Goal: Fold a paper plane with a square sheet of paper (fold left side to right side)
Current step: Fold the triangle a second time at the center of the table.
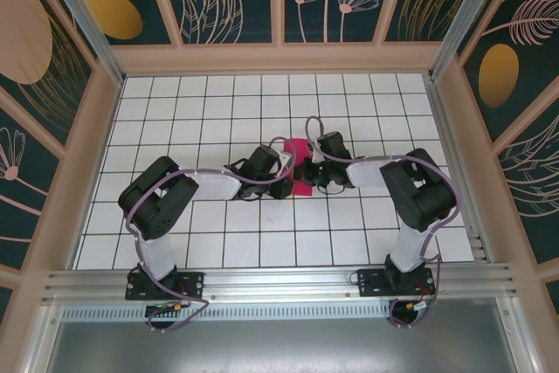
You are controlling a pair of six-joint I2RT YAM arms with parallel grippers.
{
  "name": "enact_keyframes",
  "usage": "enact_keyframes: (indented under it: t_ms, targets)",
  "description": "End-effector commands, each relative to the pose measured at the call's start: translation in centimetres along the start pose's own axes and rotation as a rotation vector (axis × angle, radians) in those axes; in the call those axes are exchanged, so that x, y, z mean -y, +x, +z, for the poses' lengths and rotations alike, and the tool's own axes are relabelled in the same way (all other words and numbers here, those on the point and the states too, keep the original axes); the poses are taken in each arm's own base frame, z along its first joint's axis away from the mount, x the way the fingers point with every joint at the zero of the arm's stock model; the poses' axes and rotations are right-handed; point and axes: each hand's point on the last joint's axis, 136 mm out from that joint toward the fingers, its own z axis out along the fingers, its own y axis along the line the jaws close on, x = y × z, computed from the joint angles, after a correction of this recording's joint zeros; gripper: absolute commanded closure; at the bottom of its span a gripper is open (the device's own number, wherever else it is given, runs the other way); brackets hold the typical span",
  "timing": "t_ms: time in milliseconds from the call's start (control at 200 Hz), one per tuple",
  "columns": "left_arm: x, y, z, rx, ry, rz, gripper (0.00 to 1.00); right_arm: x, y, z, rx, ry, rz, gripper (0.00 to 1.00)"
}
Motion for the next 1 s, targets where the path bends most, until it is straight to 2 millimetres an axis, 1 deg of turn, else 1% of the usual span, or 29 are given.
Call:
enact_keyframes:
  t_ms: [0,145,285,475,691,786,886,991]
  targets:
    - [-2.7,5.1,1.2,-0.145,-0.097,-0.033,0.76,0.0,-0.4,0.6,0.013,0.009,0.002,1.00]
    - [-2.9,5.3,1.3,-0.151,-0.106,-0.032,0.76,1.8,-0.4,1.0,0.012,0.072,0.002,1.00]
    - [-3.1,5.5,1.3,-0.156,-0.114,-0.034,0.77,3.5,-1.2,0.8,0.027,0.129,0.012,1.00]
    - [-3.2,5.7,1.4,-0.161,-0.115,-0.034,0.77,5.0,-3.2,-0.2,0.067,0.168,0.018,1.00]
    - [-3.2,5.9,1.4,-0.163,-0.115,-0.037,0.77,6.4,-6.1,-1.7,0.120,0.195,0.019,1.00]
    - [-3.1,5.8,1.4,-0.160,-0.111,-0.038,0.77,7.5,-7.2,-2.1,0.131,0.216,0.026,1.00]
    - [-3.0,5.5,1.2,-0.151,-0.109,-0.035,0.77,6.9,-7.8,-2.9,0.150,0.200,0.007,1.00]
    - [-2.7,5.1,1.0,-0.140,-0.101,-0.035,0.77,4.8,-8.2,-4.4,0.185,0.155,-0.031,1.00]
